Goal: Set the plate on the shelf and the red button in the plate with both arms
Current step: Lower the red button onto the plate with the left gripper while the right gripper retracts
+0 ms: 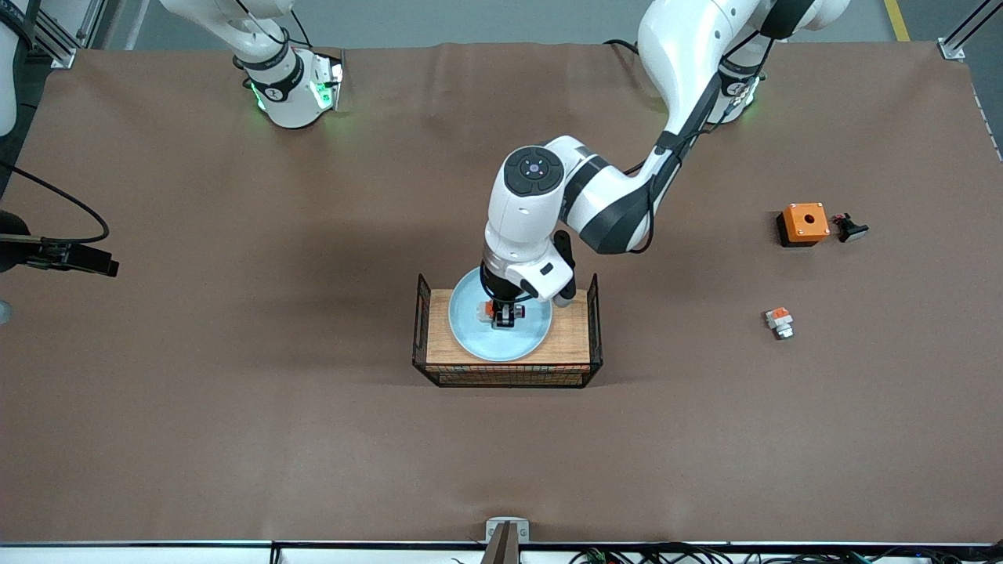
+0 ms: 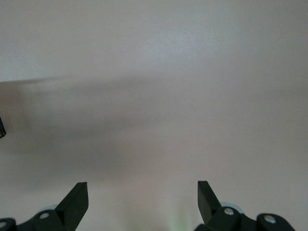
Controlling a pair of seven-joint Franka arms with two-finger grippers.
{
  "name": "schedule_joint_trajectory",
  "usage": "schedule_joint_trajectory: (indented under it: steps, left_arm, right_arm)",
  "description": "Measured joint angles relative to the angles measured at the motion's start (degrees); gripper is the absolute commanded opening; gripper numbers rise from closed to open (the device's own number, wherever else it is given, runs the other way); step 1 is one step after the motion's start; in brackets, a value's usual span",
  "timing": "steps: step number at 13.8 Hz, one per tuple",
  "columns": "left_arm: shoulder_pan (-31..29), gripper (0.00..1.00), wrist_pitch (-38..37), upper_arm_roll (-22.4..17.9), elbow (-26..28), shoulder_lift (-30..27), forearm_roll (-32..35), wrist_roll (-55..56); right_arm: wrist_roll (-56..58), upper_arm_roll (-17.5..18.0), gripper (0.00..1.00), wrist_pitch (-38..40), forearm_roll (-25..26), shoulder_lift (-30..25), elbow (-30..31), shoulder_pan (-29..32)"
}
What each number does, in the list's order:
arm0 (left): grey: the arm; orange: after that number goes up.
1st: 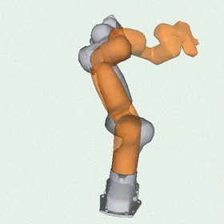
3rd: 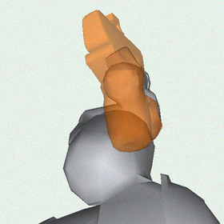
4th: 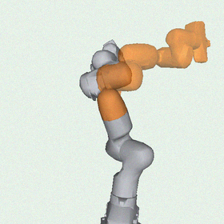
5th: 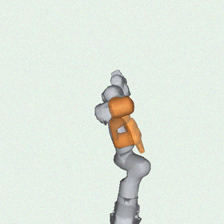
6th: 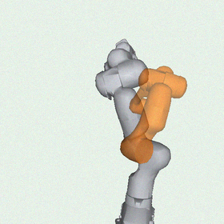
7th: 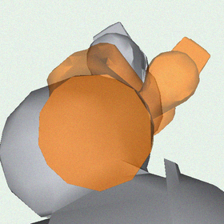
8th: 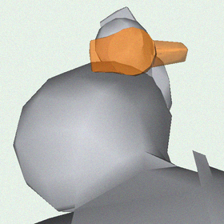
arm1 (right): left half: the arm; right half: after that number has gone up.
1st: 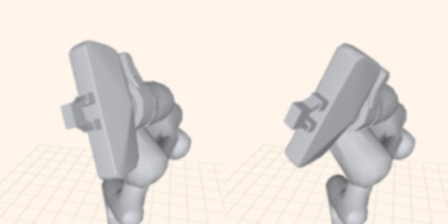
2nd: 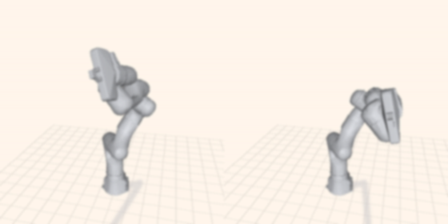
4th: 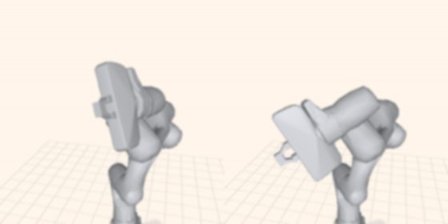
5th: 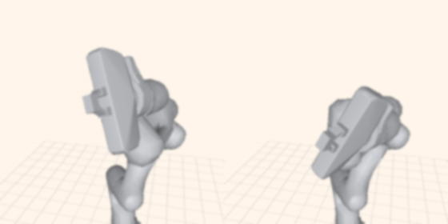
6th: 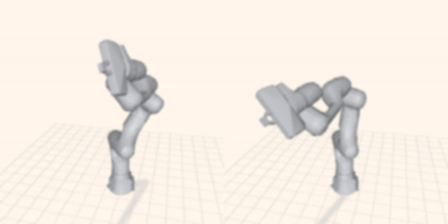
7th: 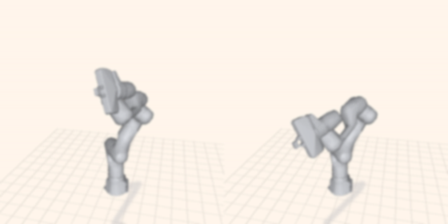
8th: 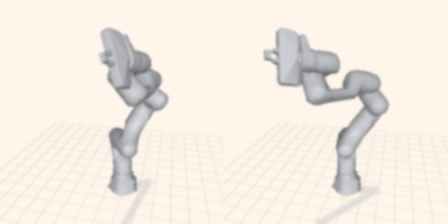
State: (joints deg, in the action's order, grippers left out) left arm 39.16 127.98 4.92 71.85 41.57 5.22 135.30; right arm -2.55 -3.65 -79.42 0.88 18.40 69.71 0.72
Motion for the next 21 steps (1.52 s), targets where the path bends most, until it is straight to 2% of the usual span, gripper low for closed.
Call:
schedule_joint_trajectory:
  steps: [4,6,7,9,10,16,21]
  left_arm:
    - [0.0,0.33,0.1,0.0,0.0,0.8,0.0,0.0]
    - [0.0,0.41,0.1,0.0,0.0,0.9,0.0,0.0]
    - [0.0,0.52,0.1,0.0,0.0,1.0,0.0,0.0]
    - [0.0,0.89,0.1,0.0,0.0,1.0,0.0,0.0]
    - [0.0,1.00,0.1,0.0,-0.1,1.0,0.0,0.0]
    - [-0.1,1.00,0.1,-0.1,-1.8,0.0,0.0,-0.1]
    - [-1.5,1.00,-5.7,-0.2,-2.6,-7.1,0.1,-2.0]
  right_arm:
    - [0.0,0.0,1.00,0.5,1.7,0.0,0.0,0.0]
    - [0.0,0.0,1.00,0.5,1.7,-0.2,-0.2,0.0]
    - [0.0,0.1,1.00,0.5,1.7,-0.3,-0.2,0.0]
    - [0.0,0.2,1.00,0.5,1.7,-0.4,-0.2,0.0]
    - [0.0,0.2,1.00,0.5,1.7,-0.4,-0.2,0.0]
    - [-0.5,1.1,1.00,2.1,1.6,-3.0,-0.2,-0.9]
    - [-1.5,1.0,1.00,2.8,1.6,-6.5,3.5,-1.2]
